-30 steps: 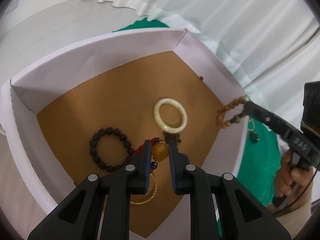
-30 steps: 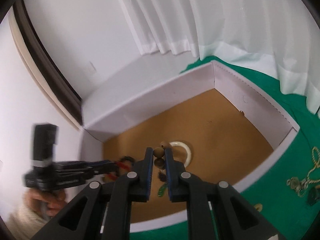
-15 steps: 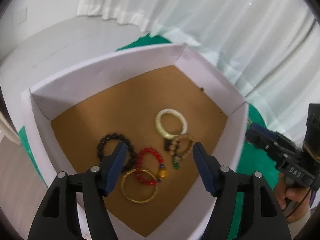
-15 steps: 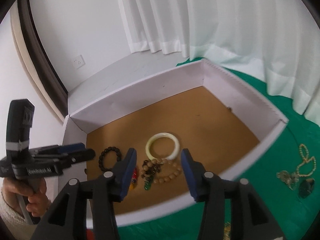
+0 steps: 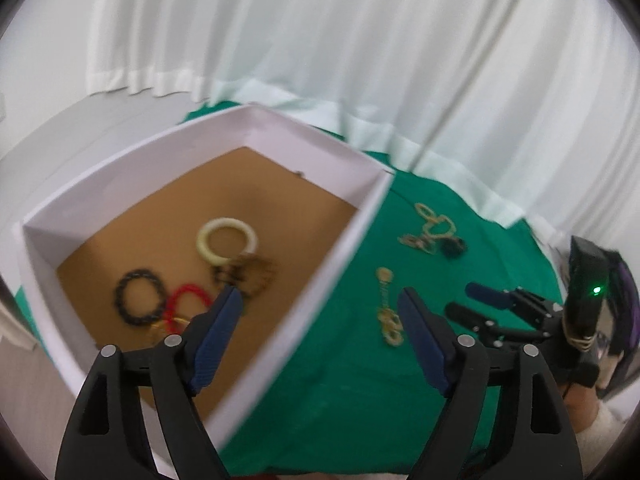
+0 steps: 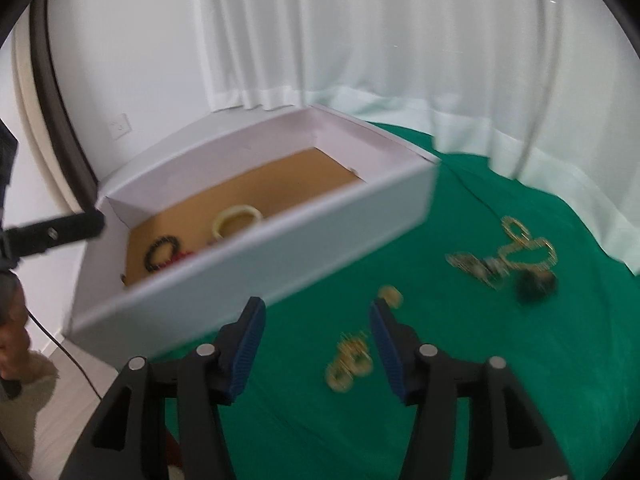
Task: Organize jewelry
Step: 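Withdraw both tools from the tray back over the cloth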
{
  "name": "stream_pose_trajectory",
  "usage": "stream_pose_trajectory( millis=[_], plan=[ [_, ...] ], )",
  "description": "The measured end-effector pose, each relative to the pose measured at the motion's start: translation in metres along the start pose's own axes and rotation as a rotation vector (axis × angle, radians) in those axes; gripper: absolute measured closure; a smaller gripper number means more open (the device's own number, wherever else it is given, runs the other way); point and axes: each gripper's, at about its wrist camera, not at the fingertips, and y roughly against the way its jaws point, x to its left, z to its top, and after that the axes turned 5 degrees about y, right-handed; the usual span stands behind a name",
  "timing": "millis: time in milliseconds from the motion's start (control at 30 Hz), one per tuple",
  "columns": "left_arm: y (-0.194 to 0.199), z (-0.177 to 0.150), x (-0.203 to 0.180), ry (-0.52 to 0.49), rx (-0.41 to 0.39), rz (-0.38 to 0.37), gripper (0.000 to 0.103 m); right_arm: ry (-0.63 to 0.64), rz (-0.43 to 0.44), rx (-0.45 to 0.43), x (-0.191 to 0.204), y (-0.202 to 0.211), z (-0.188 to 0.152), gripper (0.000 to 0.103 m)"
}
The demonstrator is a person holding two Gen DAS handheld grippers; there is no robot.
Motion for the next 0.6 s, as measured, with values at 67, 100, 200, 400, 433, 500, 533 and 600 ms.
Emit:
stream_pose_trajectory(
  millis=[67, 100, 200, 400, 433, 500, 533, 600],
  plan=[
    [-0.002, -0.007, -0.014, -0.021, 0.011, -0.02, 0.02, -0.015, -0.03, 0.01, -0.011, 0.007, -0.017, 0.048],
    [-0.005, -0.011, -0.022, -0.033, 0.018, -0.03, 0.02, -0.022, -0.044, 0.013, -0.016, 0.011, -0.025, 0.048],
    [-0.012, -0.024, -0.044, -0.073, 0.039, -0.045, 0.019, -0.05, -0.085, 0.019, -0.029, 0.022, -0.048, 0.048],
    [-0.024, -0.048, -0.071, -0.119, 0.099, -0.071, 0.019, -0.124, -0.149, 0.023, -0.047, 0.036, -0.093, 0.048],
    [-0.026, -0.051, -0.074, -0.121, 0.108, -0.074, 0.019, -0.142, -0.158, 0.027, -0.051, 0.037, -0.102, 0.047],
    [-0.03, -0.058, -0.08, -0.13, 0.128, -0.077, 0.019, -0.173, -0.156, 0.037, -0.056, 0.037, -0.115, 0.047],
    [-0.032, -0.061, -0.082, -0.136, 0.135, -0.075, 0.019, -0.197, -0.156, 0.045, -0.06, 0.037, -0.124, 0.047],
    [-0.037, -0.068, -0.088, -0.153, 0.153, -0.07, 0.019, -0.219, -0.16, 0.055, -0.065, 0.037, -0.135, 0.047]
  ],
)
